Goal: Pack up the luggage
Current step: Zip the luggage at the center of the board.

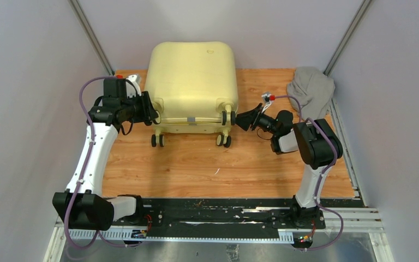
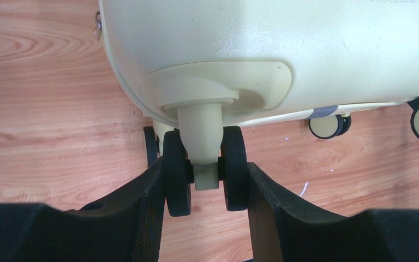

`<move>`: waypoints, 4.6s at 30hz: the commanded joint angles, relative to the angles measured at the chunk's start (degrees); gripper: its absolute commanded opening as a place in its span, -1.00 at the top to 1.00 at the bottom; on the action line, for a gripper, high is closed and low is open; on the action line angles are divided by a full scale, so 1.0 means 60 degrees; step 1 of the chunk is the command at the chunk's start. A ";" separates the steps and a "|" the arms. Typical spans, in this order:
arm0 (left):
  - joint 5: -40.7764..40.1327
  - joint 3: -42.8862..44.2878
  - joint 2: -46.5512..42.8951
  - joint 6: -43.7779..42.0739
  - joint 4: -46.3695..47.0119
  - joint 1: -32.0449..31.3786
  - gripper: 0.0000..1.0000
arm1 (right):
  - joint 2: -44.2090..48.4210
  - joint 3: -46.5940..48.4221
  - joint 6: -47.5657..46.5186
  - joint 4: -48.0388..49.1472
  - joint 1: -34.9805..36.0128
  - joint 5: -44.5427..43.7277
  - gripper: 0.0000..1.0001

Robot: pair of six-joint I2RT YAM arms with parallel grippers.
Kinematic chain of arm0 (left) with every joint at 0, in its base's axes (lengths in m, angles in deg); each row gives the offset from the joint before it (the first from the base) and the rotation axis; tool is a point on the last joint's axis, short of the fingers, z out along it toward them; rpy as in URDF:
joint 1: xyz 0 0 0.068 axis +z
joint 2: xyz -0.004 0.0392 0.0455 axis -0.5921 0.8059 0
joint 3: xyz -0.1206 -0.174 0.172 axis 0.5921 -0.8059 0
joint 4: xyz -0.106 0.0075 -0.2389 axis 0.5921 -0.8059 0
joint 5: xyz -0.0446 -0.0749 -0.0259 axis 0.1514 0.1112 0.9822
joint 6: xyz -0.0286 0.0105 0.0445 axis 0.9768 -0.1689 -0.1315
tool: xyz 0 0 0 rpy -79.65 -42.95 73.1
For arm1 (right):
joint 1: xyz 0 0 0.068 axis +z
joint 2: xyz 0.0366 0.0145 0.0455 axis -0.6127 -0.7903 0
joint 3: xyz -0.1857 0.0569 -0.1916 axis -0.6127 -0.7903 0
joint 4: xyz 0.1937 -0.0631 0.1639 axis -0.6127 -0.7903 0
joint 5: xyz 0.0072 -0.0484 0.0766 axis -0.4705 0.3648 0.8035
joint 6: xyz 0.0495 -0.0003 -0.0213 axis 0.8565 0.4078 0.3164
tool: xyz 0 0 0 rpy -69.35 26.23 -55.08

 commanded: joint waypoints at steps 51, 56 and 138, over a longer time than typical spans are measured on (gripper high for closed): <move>0.1444 0.0698 -0.0727 -0.0301 0.1537 -0.0086 1.00 | 0.1974 -0.0516 -0.1820 -0.2545 0.0852 -0.1432 1.00; 0.1479 0.0608 -0.0766 -0.0287 0.1500 -0.0087 1.00 | 0.2383 -0.0857 -0.2173 -0.2799 0.0900 -0.1920 1.00; 0.1578 -0.0015 -0.1814 0.0108 0.1472 -0.1065 1.00 | 0.5062 -0.2898 -0.2155 -0.3358 0.1619 -0.3740 -0.09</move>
